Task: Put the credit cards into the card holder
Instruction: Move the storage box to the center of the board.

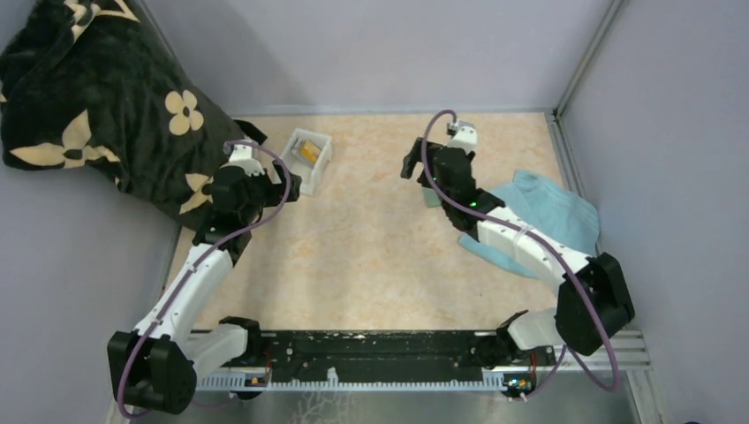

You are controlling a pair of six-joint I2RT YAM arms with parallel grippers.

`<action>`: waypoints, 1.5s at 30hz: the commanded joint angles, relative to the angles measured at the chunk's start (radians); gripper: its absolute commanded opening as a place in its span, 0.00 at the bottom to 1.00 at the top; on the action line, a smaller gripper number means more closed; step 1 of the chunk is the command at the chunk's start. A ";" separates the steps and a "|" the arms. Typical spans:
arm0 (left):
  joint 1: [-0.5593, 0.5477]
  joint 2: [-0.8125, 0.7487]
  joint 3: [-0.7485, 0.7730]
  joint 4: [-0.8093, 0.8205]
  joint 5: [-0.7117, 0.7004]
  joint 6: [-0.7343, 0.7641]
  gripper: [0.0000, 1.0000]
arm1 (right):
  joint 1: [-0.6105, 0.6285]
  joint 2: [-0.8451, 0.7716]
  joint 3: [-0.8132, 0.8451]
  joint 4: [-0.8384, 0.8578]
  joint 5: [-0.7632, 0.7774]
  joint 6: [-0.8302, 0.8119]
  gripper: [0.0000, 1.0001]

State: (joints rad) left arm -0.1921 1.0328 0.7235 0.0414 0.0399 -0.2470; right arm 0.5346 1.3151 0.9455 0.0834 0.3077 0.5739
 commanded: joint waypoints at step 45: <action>0.039 0.027 -0.125 0.011 -0.371 -0.458 0.99 | 0.356 1.054 1.221 -0.328 0.035 -0.177 0.83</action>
State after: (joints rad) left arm -0.1608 1.1038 0.6163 0.0010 -0.3286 -0.6949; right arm 0.8627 2.2990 2.0403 -0.1932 0.3374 0.4187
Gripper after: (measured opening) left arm 0.996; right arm 0.835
